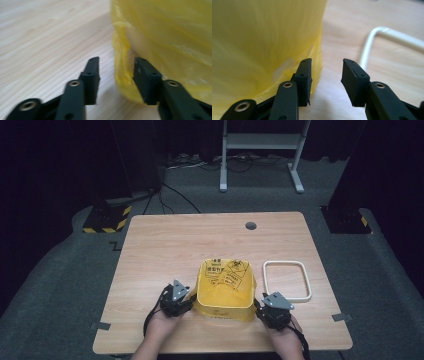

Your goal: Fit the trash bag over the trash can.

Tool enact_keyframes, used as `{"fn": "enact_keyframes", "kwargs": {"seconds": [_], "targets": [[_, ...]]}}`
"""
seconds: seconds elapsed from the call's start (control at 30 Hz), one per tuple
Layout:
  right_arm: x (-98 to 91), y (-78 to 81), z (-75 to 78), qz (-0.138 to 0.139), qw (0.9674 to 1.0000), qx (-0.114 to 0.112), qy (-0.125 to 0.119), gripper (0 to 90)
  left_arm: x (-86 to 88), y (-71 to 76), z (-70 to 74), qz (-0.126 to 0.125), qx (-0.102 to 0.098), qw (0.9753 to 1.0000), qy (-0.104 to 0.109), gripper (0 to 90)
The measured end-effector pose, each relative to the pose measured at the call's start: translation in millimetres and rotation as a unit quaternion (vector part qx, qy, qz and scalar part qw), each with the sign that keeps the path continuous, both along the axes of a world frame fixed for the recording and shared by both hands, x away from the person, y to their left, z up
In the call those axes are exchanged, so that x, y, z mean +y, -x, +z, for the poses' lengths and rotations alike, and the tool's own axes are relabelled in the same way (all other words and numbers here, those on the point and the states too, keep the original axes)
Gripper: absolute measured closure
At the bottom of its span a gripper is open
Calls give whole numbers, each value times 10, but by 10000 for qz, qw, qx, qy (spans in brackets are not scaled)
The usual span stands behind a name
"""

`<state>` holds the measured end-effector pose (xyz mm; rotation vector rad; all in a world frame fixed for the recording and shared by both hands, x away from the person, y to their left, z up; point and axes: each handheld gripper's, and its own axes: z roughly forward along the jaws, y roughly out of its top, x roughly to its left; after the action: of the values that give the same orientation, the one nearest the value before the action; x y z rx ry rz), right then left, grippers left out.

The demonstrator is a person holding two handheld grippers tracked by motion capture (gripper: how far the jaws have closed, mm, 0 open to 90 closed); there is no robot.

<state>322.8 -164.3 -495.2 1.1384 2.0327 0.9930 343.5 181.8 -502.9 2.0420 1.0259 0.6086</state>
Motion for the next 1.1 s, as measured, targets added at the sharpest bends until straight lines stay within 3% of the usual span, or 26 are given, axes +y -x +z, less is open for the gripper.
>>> {"fn": "enact_keyframes", "kwargs": {"seconds": [0.1, 0.2, 0.3, 0.4, 0.53, 0.67, 0.83, 1.0, 1.1], "targets": [[-62, -3, 146, -51, 9993, -318, -192, 574, 89, 69, 80, 169, 0, 9987, 474, 428], [22, -52, 209, 68, 9990, -362, -262, 568, 90, 114, 83, 132, 21, 9958, 909, 367], [198, -72, 199, 184, 9990, -407, -85, 592, 52, 126, 68, 2, 69, 9961, 875, 337], [362, -112, 167, 269, 9991, -306, -110, 605, 117, 147, 76, 205, -3, 9967, 790, 370], [633, -204, 121, 402, 9989, -244, -18, 595, 409, 155, 74, 390, 13, 9958, 830, 379], [956, -303, 85, 637, 9977, -188, 93, 571, 755, 152, 38, 622, 73, 9928, 1024, 371], [1329, -372, 80, 809, 9965, -177, 136, 577, 1092, 156, 19, 731, -7, 9923, 1004, 388], [1581, -393, 65, 948, 9951, -125, 250, 577, 1276, 129, -8, 1053, -31, 9871, 1203, 397], [1621, -404, 57, 967, 9948, -141, 281, 538, 1327, 120, -39, 1094, 14, 9847, 1354, 375]]}}
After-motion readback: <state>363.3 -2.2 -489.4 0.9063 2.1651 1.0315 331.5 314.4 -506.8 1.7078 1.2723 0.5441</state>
